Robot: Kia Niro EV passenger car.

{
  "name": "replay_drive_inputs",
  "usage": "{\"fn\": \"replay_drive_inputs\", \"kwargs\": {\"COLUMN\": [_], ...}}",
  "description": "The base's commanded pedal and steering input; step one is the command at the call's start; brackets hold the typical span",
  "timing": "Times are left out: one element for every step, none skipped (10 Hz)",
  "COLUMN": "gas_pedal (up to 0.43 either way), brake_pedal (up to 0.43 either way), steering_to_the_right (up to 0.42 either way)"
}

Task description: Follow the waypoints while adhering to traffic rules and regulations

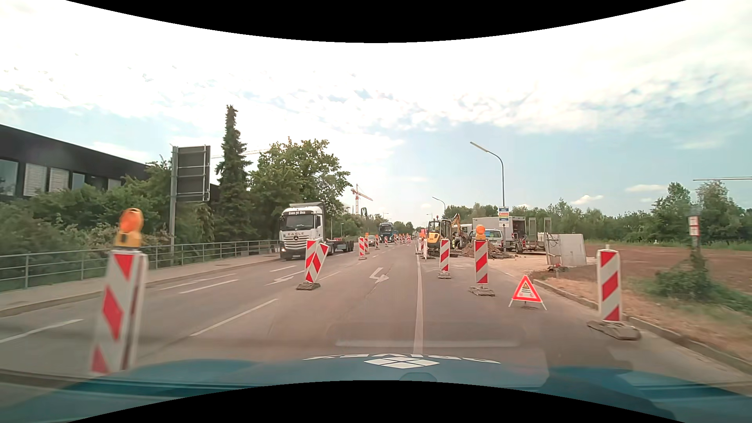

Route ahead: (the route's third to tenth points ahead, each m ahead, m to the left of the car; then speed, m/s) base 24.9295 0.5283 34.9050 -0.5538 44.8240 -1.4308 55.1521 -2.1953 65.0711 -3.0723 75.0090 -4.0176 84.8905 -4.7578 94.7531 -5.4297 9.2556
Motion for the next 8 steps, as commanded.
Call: {"fn": "replay_drive_inputs", "kwargs": {"gas_pedal": [0.177, 0.177, 0.177, 0.177, 0.177, 0.177, 0.177, 0.177], "brake_pedal": [0.0, 0.0, 0.0, 0.0, 0.0, 0.0, 0.0, 0.0], "steering_to_the_right": [-0.002, 0.0, 0.001, 0.001, 0.002, 0.003, 0.003, 0.003]}}
